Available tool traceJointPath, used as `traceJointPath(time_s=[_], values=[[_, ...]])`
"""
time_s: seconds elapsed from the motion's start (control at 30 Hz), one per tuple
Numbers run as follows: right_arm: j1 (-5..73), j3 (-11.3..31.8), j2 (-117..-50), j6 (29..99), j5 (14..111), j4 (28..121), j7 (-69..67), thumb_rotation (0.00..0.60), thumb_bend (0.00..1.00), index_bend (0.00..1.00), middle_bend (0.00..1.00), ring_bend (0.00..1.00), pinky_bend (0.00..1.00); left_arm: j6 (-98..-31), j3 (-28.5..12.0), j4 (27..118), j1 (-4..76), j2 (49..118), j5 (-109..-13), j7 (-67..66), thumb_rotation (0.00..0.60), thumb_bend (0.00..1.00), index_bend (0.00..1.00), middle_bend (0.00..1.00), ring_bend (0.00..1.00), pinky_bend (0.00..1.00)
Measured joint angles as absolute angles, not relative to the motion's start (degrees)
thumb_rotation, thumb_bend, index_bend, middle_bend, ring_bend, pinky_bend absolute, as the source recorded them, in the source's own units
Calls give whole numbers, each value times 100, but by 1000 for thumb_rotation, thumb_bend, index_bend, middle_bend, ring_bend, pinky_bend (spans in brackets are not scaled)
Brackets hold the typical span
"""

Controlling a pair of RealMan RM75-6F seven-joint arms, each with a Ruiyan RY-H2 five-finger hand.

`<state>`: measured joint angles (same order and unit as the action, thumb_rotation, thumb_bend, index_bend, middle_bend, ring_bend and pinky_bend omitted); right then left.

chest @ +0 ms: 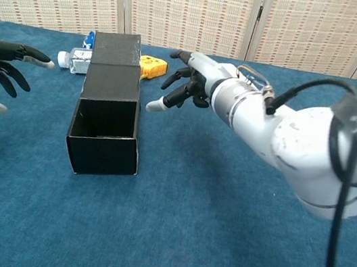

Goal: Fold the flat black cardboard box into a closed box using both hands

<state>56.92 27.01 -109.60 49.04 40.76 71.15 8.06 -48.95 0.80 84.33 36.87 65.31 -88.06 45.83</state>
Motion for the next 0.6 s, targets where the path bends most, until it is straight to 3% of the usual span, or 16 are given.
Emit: traceJointPath(time_s=[0.13,0.23,0.4,0.6], values=[[5323,2650,-10250,5037,3975,8185,883,600,0,0,323,631,937,-4916,54,8360,3650,6676,-8662,4374,600,148,0,0,455,586],[5036,2634,-9668,5142,3935,8897,877,600,0,0,328,631,937,-4853,44,8411,3632,6729,-8478,4024,600,119,0,0,480,647],[4647,2612,-8988,5321,4019,9631,740,600,0,0,334,631,937,-4612,-1,8608,3614,6853,-7964,3458,600,110,0,0,487,660],[4434,2549,-8710,5414,4199,9847,445,600,0,0,336,631,937,-4395,-67,8684,3597,7109,-7540,3173,600,109,0,0,491,685]])
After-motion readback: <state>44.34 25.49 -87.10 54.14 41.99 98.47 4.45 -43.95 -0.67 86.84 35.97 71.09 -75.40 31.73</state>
